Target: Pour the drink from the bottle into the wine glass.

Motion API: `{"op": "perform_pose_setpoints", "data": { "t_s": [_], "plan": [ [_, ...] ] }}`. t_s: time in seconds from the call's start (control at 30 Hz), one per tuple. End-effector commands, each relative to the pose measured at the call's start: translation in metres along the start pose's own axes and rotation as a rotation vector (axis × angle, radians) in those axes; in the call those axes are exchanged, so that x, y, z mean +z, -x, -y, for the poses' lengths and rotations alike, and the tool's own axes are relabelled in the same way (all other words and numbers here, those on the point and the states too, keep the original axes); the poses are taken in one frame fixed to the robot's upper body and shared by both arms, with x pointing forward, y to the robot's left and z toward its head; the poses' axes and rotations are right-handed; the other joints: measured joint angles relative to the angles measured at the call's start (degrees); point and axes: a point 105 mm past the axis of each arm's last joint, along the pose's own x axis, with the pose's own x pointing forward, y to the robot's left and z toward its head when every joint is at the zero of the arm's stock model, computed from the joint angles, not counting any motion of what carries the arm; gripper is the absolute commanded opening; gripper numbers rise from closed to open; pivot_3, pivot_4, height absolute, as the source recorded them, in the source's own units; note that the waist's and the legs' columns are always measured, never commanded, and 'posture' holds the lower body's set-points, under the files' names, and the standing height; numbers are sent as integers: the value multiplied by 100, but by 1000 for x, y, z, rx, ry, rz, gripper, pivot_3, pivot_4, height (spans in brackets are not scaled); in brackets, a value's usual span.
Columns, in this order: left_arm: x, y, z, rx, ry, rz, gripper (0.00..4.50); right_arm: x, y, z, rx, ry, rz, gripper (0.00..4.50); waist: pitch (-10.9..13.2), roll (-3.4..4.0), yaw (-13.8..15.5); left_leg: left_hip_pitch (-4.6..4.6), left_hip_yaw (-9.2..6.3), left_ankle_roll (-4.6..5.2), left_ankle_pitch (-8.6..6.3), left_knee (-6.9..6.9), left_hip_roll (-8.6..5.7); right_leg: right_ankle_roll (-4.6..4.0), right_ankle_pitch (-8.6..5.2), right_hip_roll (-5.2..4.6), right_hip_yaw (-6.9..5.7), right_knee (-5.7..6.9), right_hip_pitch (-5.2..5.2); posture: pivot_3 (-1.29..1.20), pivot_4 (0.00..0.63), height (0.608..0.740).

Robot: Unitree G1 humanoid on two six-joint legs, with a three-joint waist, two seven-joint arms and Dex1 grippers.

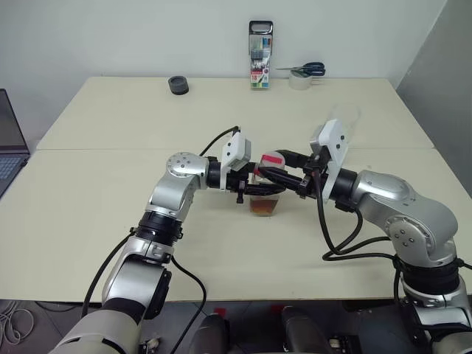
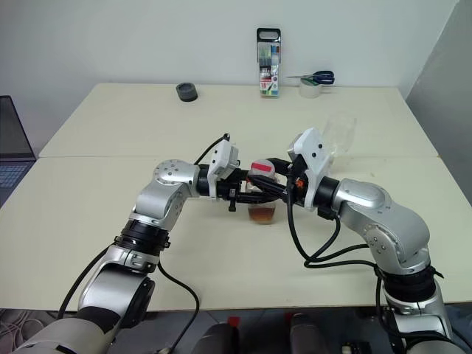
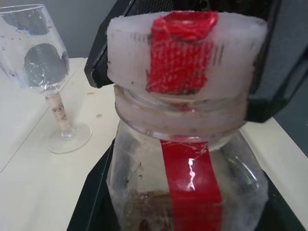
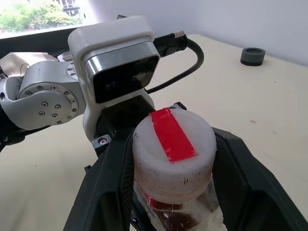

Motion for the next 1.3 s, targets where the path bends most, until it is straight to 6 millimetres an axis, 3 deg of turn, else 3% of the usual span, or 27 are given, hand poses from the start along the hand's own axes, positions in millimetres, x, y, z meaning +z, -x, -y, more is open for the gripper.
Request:
{"op": "perform_pose_setpoints", "data": {
  "t_s": [0.03, 0.17, 0.37, 0.53, 0.73, 0.9, 1.1, 1.3],
  "plan": [
    [10, -2, 6, -24, -44, 24, 1705, 16, 6, 6, -64, 192, 41, 1873, 0, 0, 0, 0, 0, 0, 0, 0, 0, 0, 0, 0, 0, 0, 0, 0, 150, 740],
    [9, -1, 7, -19, -35, 25, 1691, 16, 8, 6, -83, 324, 42, 1873, 0, 0, 0, 0, 1, 0, 0, 0, 0, 0, 0, 0, 0, -1, 0, 0, 150, 740],
    [7, -1, 9, -14, -25, 29, 1690, 19, 16, 2, -40, -52, 184, 1873, 0, 0, 3, 0, -1, -1, 1, 1, 1, 0, 0, 0, 0, 1, 2, 0, 150, 740],
    [7, -2, 10, -12, -19, 31, 1690, 21, 21, -1, -11, -167, 209, 1873, 0, 0, 2, 1, -2, -1, 1, 1, 1, 0, 0, 0, 2, 1, 2, 0, 150, 740],
    [7, -2, 10, -9, -18, 32, 1680, 9, 18, -7, -18, 37, 78, 1873, 0, 0, 1, 1, 1, 11, -6, 0, -1, 0, 0, 0, 2, -1, 2, 0, 150, 740],
    [7, -2, 10, -8, -20, 33, 1654, 9, 16, -6, -33, 106, 76, 1873, 0, 0, 2, 2, 2, 12, -7, 1, 1, 0, 0, 1, 1, 0, 2, 0, 150, 740],
    [8, -3, 10, -7, -22, 36, 1653, 16, 12, -2, -58, 89, 118, 3908, 0, 0, 2, 1, 0, 10, -6, 1, 0, 0, 0, 1, 2, 0, 2, 0, 150, 740],
    [8, -3, 9, -2, -21, 37, 1653, 14, 12, -2, -61, 78, 112, 3961, 0, 0, 2, 1, 0, 10, -6, 1, 0, 0, 0, 0, 1, 0, 2, 0, 150, 740]
  ]
}}
